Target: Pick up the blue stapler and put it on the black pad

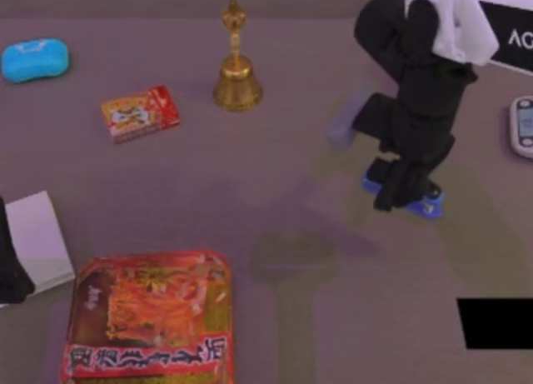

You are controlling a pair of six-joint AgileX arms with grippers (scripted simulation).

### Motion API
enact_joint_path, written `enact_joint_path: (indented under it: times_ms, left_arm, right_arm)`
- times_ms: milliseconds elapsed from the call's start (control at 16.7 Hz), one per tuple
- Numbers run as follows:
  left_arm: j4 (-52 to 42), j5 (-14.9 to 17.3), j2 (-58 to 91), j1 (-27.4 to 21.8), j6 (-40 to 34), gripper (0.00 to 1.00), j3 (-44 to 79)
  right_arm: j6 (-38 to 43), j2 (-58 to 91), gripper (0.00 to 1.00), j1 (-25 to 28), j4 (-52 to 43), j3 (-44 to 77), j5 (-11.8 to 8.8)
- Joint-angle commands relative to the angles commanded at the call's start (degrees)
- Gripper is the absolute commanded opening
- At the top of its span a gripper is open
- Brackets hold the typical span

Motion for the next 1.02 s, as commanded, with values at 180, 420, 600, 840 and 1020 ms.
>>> enact_joint_path:
  times_ms: [180, 420, 600, 840, 1020]
  left_arm:
    - [0.00, 0.00, 0.00, 0.00, 0.00, 1.00, 0.00]
    - [0.00, 0.00, 0.00, 0.00, 0.00, 1.00, 0.00]
    - [0.00, 0.00, 0.00, 0.00, 0.00, 1.00, 0.00]
    - [0.00, 0.00, 0.00, 0.00, 0.00, 1.00, 0.00]
    - [0.00, 0.00, 0.00, 0.00, 0.00, 1.00, 0.00]
  right_arm:
    - [0.05, -1.91, 0.00, 0.00, -4.16, 3.18, 0.05]
    - [0.13, -1.85, 0.00, -0.14, -4.20, 3.20, 0.04]
    - [-2.01, -3.59, 0.00, -0.55, -3.93, 1.29, 0.00]
    - [-12.54, -11.46, 0.00, -3.08, -2.79, -7.82, -0.13]
    - [-23.39, -19.45, 0.00, -5.91, -1.77, -17.55, -0.20]
